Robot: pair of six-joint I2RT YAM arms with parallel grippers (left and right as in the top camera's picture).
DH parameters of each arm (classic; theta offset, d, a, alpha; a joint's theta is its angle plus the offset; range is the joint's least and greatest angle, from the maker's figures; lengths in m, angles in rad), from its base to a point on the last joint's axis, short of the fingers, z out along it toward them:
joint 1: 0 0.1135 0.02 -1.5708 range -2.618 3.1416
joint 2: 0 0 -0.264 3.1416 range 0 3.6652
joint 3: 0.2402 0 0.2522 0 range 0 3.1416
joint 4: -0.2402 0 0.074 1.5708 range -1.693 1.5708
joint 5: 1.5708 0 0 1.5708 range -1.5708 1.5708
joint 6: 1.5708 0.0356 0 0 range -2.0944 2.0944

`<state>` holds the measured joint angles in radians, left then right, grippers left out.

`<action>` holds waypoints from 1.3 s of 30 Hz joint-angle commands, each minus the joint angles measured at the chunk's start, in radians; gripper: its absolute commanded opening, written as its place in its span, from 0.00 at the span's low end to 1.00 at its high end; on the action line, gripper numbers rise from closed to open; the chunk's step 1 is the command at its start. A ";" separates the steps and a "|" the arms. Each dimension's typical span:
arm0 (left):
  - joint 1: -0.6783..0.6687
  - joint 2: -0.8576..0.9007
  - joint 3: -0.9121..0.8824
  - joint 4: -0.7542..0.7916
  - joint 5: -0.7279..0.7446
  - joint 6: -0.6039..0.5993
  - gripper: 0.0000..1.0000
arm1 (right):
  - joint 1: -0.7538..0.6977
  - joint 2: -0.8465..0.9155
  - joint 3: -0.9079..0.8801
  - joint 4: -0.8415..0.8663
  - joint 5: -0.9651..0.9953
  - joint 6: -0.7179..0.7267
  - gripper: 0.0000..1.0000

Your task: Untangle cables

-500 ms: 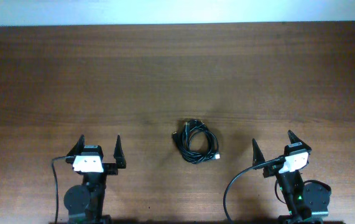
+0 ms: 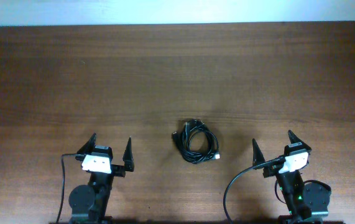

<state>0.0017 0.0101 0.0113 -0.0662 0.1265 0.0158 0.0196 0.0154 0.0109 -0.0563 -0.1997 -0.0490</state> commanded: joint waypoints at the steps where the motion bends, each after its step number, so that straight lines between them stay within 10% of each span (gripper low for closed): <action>1: -0.004 -0.003 0.000 -0.006 0.004 0.015 0.99 | -0.008 -0.009 -0.005 -0.008 0.009 0.001 0.99; 39: -0.004 -0.003 0.000 -0.003 -0.007 0.015 0.99 | -0.008 -0.009 -0.005 -0.008 0.009 0.001 0.99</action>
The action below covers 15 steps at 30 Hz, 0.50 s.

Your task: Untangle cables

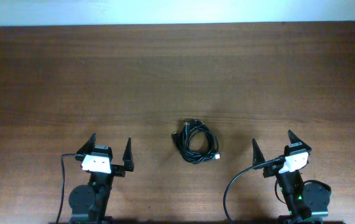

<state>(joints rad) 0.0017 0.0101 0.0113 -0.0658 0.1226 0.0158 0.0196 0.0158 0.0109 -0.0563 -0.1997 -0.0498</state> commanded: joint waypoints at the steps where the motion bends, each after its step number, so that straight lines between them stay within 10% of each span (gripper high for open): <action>1: -0.004 -0.003 0.000 -0.004 0.010 0.015 0.99 | -0.008 -0.010 -0.005 -0.008 0.009 0.001 0.99; 15: -0.004 0.022 0.085 -0.134 0.023 0.014 0.99 | -0.008 -0.010 -0.005 -0.008 0.009 0.002 0.99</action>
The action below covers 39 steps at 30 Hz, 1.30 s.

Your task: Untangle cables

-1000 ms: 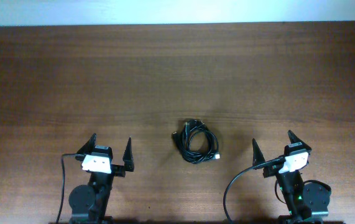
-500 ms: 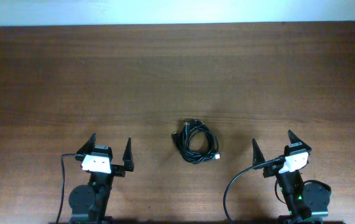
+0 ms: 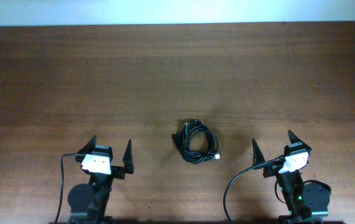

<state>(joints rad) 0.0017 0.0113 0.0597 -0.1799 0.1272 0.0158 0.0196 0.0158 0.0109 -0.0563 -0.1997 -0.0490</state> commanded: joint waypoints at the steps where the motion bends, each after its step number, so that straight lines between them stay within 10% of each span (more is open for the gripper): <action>1: -0.004 0.037 0.043 -0.020 0.018 0.008 0.99 | -0.008 -0.010 -0.005 -0.008 0.009 0.001 0.99; 24: -0.125 1.116 0.616 -0.239 0.042 0.032 0.99 | -0.008 -0.010 -0.005 -0.008 0.009 0.001 0.99; 39: -0.364 1.303 0.716 -0.280 0.042 0.225 0.99 | -0.008 -0.010 -0.005 -0.008 0.009 0.001 0.99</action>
<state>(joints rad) -0.3553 1.3048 0.7498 -0.4603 0.1680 0.2066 0.0189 0.0139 0.0109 -0.0566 -0.1997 -0.0494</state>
